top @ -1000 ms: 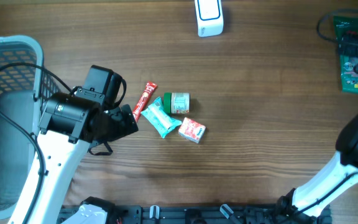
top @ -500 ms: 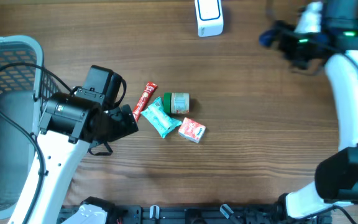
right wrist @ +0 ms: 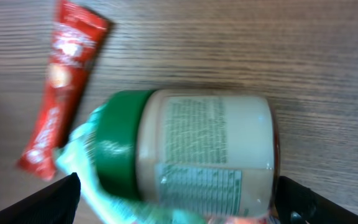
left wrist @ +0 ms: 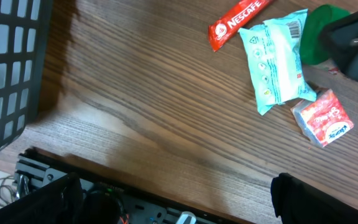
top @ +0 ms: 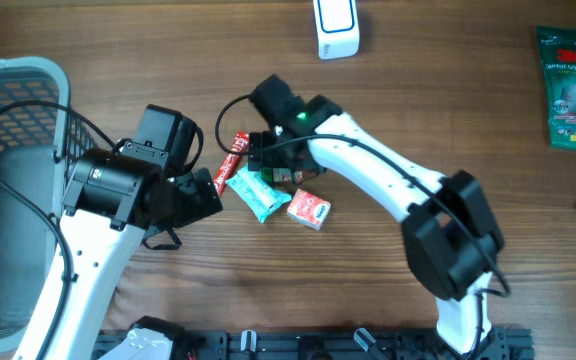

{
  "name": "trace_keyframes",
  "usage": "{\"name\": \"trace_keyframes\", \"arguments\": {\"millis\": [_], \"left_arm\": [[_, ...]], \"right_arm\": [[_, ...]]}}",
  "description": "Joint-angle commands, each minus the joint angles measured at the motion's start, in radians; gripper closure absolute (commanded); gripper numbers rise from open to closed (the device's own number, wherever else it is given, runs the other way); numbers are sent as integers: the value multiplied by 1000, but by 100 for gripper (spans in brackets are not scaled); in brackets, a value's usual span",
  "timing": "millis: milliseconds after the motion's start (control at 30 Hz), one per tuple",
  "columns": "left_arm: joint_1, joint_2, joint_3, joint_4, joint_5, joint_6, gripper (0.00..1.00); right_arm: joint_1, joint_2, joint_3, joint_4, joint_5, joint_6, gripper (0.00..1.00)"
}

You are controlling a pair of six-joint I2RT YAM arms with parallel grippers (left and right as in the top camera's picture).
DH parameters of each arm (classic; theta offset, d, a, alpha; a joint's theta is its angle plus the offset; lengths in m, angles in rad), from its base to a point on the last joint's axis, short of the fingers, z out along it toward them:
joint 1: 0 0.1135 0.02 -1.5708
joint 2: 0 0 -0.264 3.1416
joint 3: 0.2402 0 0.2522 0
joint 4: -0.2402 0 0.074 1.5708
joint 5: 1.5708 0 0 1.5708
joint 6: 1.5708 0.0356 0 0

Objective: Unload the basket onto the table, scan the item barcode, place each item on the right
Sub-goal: 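Move the right gripper to the green-lidded jar and grasp it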

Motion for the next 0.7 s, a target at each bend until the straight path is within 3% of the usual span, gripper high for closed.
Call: {"name": "trace_keyframes", "arguments": {"millis": [0,433,667], "left_arm": [[3,-9,0,1,5,16,0],[3,-9,0,1,5,16,0],[3,-9,0,1,5,16,0]], "right_arm": [[-10,70,-6,-7,60,61,0],[-24,78,2,-55,36,8,5],[-167,-15,21,-178,37,-57,7]]}}
